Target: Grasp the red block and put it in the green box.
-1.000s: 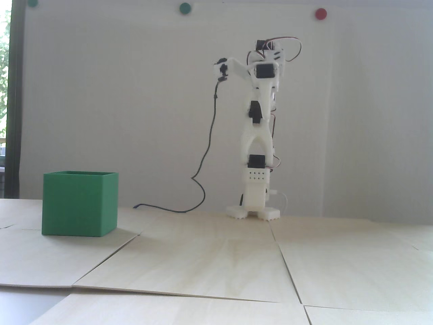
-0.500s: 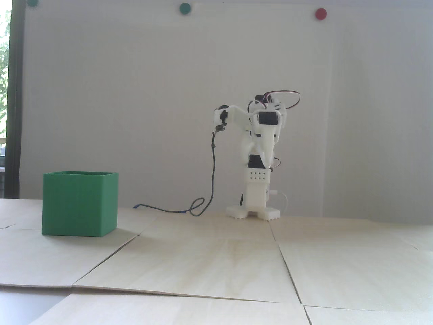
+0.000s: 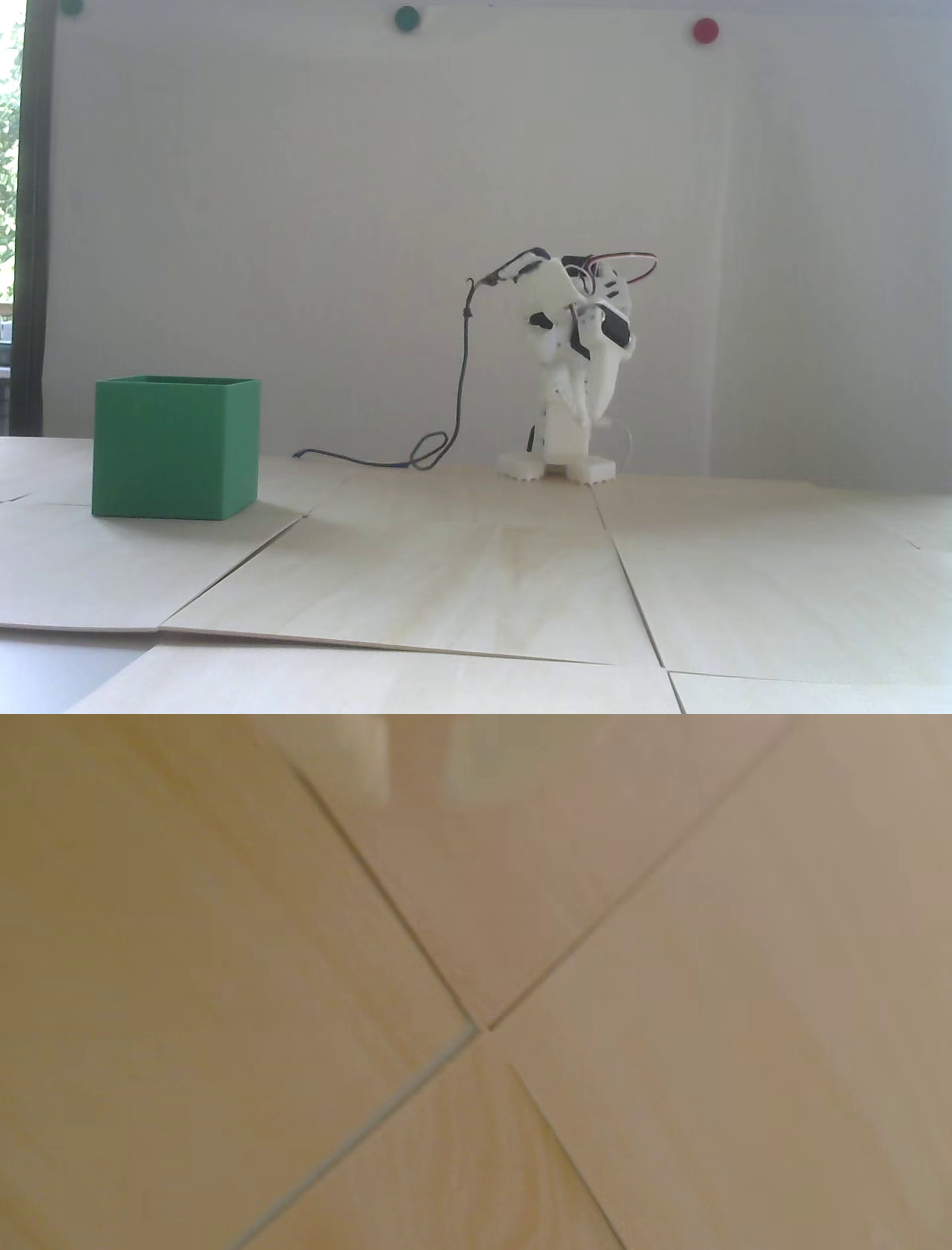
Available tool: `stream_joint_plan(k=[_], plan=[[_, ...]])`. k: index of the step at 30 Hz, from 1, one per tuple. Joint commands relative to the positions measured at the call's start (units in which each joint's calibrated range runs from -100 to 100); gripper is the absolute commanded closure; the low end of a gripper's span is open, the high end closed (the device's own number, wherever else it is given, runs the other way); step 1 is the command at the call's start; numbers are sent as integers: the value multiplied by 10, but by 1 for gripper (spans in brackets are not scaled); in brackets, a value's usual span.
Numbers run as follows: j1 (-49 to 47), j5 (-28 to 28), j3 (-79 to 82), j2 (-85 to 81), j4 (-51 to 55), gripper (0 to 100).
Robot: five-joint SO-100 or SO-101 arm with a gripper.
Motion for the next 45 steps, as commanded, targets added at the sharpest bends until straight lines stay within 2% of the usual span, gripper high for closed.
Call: stream_joint_plan(k=[1,10,15,20,24,29,31,45], plan=[[-18,50,40,-59,7,98],[-48,118,181,-163,17,98],[-59,138,187,-182,122,98],[-52,196,187,-197,294,98],[-31,216,187,-201,282,98],[15,301,187,-201,281,98],[25,318,187,-201,285,98],[24,319,187,-202,286,98]])
